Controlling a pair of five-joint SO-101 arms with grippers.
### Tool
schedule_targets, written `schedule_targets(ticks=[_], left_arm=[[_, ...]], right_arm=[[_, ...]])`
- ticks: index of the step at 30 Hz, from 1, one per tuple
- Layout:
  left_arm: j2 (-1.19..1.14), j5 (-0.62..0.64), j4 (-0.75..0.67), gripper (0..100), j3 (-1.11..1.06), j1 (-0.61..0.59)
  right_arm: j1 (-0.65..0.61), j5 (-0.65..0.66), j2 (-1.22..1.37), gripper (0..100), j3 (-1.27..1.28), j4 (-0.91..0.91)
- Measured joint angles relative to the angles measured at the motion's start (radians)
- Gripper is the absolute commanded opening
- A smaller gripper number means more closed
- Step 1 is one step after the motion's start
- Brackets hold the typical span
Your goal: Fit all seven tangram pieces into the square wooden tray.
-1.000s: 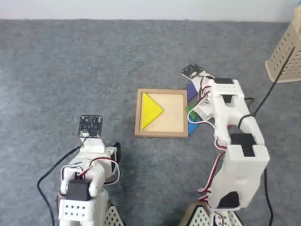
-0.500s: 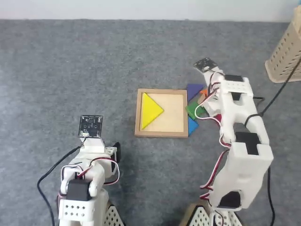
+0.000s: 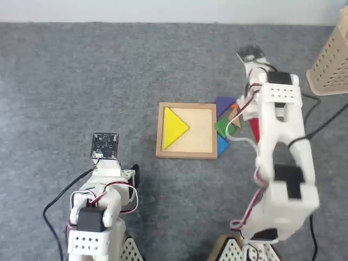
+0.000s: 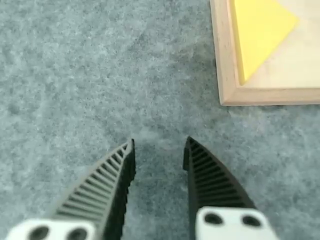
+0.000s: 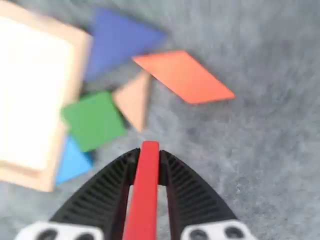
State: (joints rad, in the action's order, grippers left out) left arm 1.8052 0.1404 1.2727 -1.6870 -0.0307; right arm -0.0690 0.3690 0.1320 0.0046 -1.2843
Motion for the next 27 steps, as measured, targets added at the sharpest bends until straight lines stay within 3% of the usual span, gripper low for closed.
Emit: schedule_targets(ticks=[5,12,27], left_arm=[[0.0,0.0,0.0,15,0.0,-0.002],[0.0,0.0,0.0,15,0.0,-0.003],[0.0,0.0,0.0,15,0.0,0.0]], right_arm=[[-0.155,-0.009,-0.18,0.6,0.114,0.0],[-0.301,-0.011,-0.189,0.6,0.117,0.038],[-0.339,-0.264,0.413,0.6,-0.311,0.135]])
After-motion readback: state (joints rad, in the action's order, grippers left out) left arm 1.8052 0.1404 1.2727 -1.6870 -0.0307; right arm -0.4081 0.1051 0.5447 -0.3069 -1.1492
